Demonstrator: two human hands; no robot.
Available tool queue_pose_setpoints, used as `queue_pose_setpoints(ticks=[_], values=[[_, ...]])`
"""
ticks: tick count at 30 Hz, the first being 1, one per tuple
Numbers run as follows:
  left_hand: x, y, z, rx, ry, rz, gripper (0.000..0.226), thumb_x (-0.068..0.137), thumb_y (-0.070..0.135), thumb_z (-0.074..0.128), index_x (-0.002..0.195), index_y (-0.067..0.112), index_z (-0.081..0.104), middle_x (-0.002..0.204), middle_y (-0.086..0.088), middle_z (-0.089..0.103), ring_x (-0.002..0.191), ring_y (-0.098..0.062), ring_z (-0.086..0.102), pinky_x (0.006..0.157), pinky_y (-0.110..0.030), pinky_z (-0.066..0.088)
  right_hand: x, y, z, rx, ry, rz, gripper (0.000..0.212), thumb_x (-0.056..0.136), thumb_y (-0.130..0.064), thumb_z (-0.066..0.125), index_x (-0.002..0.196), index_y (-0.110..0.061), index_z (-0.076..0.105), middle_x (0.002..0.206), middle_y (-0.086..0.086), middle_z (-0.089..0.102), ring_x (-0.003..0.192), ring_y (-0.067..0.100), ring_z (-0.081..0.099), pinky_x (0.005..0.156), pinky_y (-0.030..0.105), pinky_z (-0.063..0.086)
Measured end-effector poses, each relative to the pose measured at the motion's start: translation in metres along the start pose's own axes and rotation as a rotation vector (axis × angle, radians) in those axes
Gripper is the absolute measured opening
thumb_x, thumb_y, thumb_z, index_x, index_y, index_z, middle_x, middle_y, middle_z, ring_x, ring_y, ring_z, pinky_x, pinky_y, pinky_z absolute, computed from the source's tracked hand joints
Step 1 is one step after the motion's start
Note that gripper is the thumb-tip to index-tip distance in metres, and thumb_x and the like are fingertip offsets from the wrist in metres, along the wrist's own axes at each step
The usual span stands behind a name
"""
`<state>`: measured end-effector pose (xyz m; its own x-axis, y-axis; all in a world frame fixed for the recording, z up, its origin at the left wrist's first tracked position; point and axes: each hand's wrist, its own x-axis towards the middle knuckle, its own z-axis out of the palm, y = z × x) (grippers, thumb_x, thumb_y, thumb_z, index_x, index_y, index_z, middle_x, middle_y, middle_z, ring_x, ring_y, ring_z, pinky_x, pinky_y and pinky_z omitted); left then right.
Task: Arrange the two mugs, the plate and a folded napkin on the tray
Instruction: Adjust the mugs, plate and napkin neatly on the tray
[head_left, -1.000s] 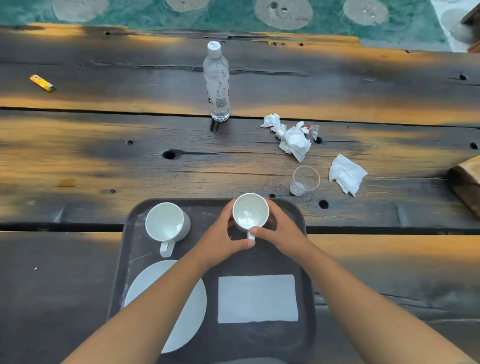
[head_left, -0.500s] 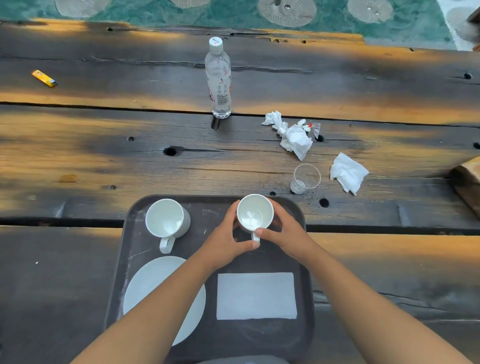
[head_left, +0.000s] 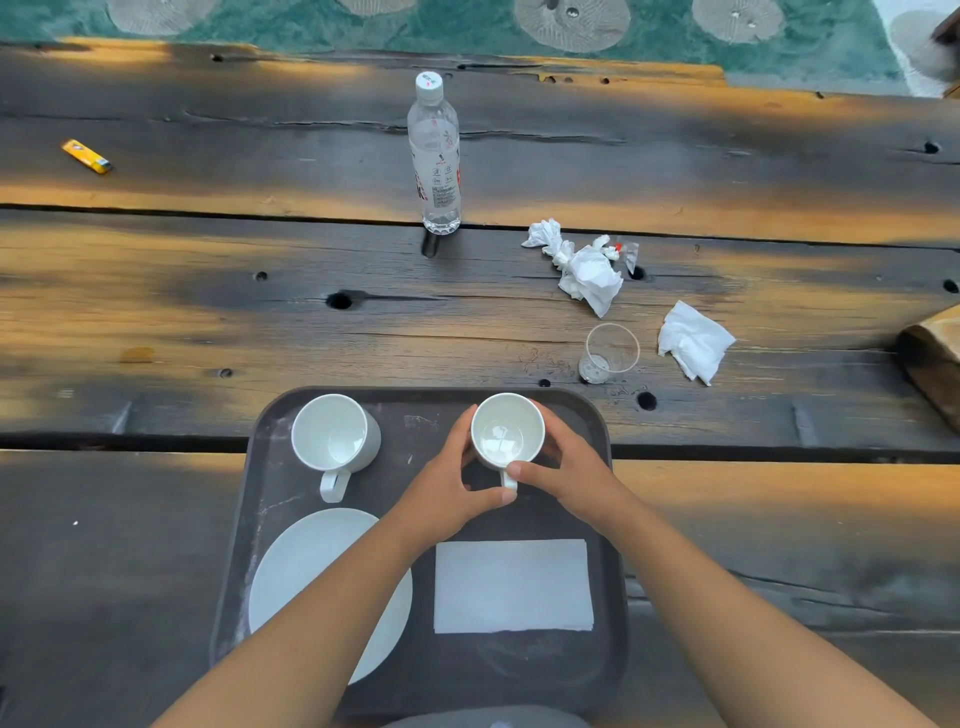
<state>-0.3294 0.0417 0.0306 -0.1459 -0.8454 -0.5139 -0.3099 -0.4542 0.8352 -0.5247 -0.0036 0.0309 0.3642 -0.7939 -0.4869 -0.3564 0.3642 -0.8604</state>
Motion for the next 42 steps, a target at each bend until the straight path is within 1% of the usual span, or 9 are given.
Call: queue_pose_setpoints(ticks=[2,7,12,16,20,27,33,38,42], values=[[-0.001,-0.003,0.0,-0.004,0.003,-0.002,0.1,0.078,0.035,0.088,0.149,0.058,0.022,0.148,0.031,0.045,0.14,-0.003,0.045,0.114,-0.044,0.047,-0.001,0.001,0.0,0.006,-0.013,-0.007,0.075,0.084,-0.019,0.083,0.144,-0.043,0.045,0.136,-0.021,0.06,0.129,0.0,0.055,0.101,0.021,0.048],[-0.001,-0.004,0.0,-0.005,0.0,-0.002,0.099,0.075,0.038,0.088,0.147,0.061,0.024,0.141,0.037,0.047,0.137,0.003,0.047,0.111,-0.042,0.049,-0.003,-0.002,-0.001,-0.011,-0.024,-0.012,0.075,0.084,-0.021,0.083,0.144,-0.043,0.045,0.135,-0.023,0.061,0.128,-0.001,0.055,0.099,0.02,0.047],[-0.001,-0.004,0.0,-0.001,-0.007,-0.001,0.099,0.076,0.036,0.088,0.148,0.06,0.023,0.145,0.033,0.047,0.138,0.0,0.046,0.112,-0.043,0.049,-0.004,-0.002,0.0,-0.017,-0.014,-0.011,0.075,0.084,-0.02,0.083,0.145,-0.041,0.045,0.138,-0.019,0.06,0.131,0.004,0.054,0.109,0.031,0.046],[0.0,-0.004,-0.001,0.003,-0.009,-0.003,0.101,0.077,0.036,0.088,0.149,0.059,0.022,0.148,0.029,0.046,0.139,-0.001,0.046,0.113,-0.044,0.048,-0.004,-0.002,0.0,-0.025,-0.008,-0.003,0.076,0.084,-0.019,0.083,0.147,-0.04,0.044,0.139,-0.018,0.059,0.131,0.005,0.054,0.11,0.031,0.047],[-0.001,-0.007,0.001,0.005,-0.005,0.006,0.1,0.078,0.035,0.087,0.149,0.06,0.022,0.145,0.034,0.046,0.138,0.002,0.045,0.113,-0.041,0.048,-0.004,-0.003,-0.001,-0.022,-0.016,0.0,0.077,0.086,-0.017,0.082,0.149,-0.037,0.042,0.141,-0.015,0.058,0.133,0.008,0.053,0.11,0.031,0.045],[0.002,-0.009,0.001,-0.001,-0.014,-0.001,0.102,0.075,0.039,0.088,0.149,0.06,0.021,0.146,0.034,0.045,0.139,0.003,0.045,0.115,-0.039,0.045,-0.002,-0.001,-0.002,-0.037,-0.01,0.03,0.08,0.084,-0.022,0.084,0.148,-0.043,0.041,0.138,-0.023,0.058,0.129,-0.001,0.054,0.103,0.025,0.046],[0.004,-0.012,-0.001,0.012,-0.023,-0.018,0.106,0.072,0.043,0.089,0.151,0.059,0.018,0.151,0.03,0.042,0.142,0.0,0.042,0.117,-0.04,0.043,-0.005,0.003,-0.003,-0.014,-0.031,0.05,0.073,0.082,-0.03,0.083,0.141,-0.052,0.045,0.135,-0.029,0.059,0.129,-0.002,0.055,0.109,0.033,0.046],[0.0,-0.014,-0.009,0.079,-0.022,-0.084,0.12,0.066,0.052,0.087,0.158,0.048,0.009,0.167,0.016,0.028,0.151,-0.008,0.033,0.121,-0.044,0.036,-0.013,0.005,-0.005,0.003,-0.019,0.09,0.083,0.084,-0.033,0.082,0.152,-0.04,0.035,0.153,-0.008,0.049,0.141,0.015,0.049,0.117,0.047,0.04],[-0.011,-0.017,-0.015,0.307,0.024,-0.126,0.101,0.081,0.045,0.08,0.16,0.041,0.016,0.167,0.011,0.03,0.151,-0.015,0.035,0.118,-0.042,0.039,-0.026,0.0,-0.004,-0.143,0.038,0.159,0.083,0.091,-0.038,0.074,0.158,-0.031,0.025,0.16,0.004,0.039,0.142,0.022,0.047,0.115,0.042,0.042]])
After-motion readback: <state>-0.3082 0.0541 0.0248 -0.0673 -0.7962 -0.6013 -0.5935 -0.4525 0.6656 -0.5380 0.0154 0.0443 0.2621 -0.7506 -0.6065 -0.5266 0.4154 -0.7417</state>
